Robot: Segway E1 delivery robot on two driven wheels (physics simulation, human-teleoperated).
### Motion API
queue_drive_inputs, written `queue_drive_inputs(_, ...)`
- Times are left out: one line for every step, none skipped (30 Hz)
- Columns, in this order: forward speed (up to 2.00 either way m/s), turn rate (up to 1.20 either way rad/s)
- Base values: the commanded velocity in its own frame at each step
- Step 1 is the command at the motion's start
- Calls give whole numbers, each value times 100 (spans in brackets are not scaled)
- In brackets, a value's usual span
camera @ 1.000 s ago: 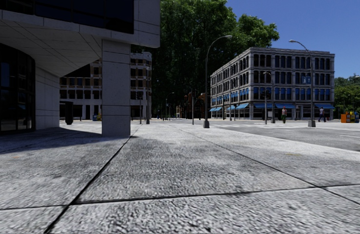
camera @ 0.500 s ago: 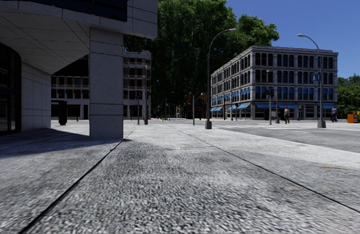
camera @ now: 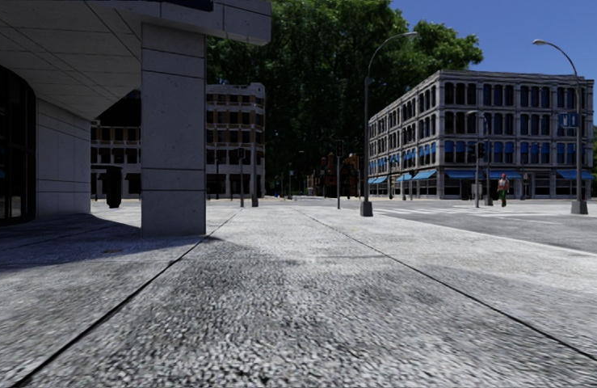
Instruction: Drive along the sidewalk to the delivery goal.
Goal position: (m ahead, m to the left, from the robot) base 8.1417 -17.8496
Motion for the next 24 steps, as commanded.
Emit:
queue_drive_inputs(200, 40)
queue_drive_inputs(200, 40)
queue_drive_inputs(200, 40)
queue_drive_inputs(200, 40)
queue_drive_inputs(200, 40)
queue_drive_inputs(200, 40)
queue_drive_inputs(200, 40)
queue_drive_inputs(200, 40)
queue_drive_inputs(200, 0)
queue_drive_inputs(200, 0)
queue_drive_inputs(200, 0)
queue_drive_inputs(200, 0)
queue_drive_inputs(200, 0)
queue_drive_inputs(200, 0)
queue_drive_inputs(200, 0)
queue_drive_inputs(200, 0)
queue_drive_inputs(200, 0)
queue_drive_inputs(200, 0)
queue_drive_inputs(200, 0)
queue_drive_inputs(200, 0)
queue_drive_inputs(200, 0)
queue_drive_inputs(200, 0)
queue_drive_inputs(200, 0)
queue_drive_inputs(200, 0)
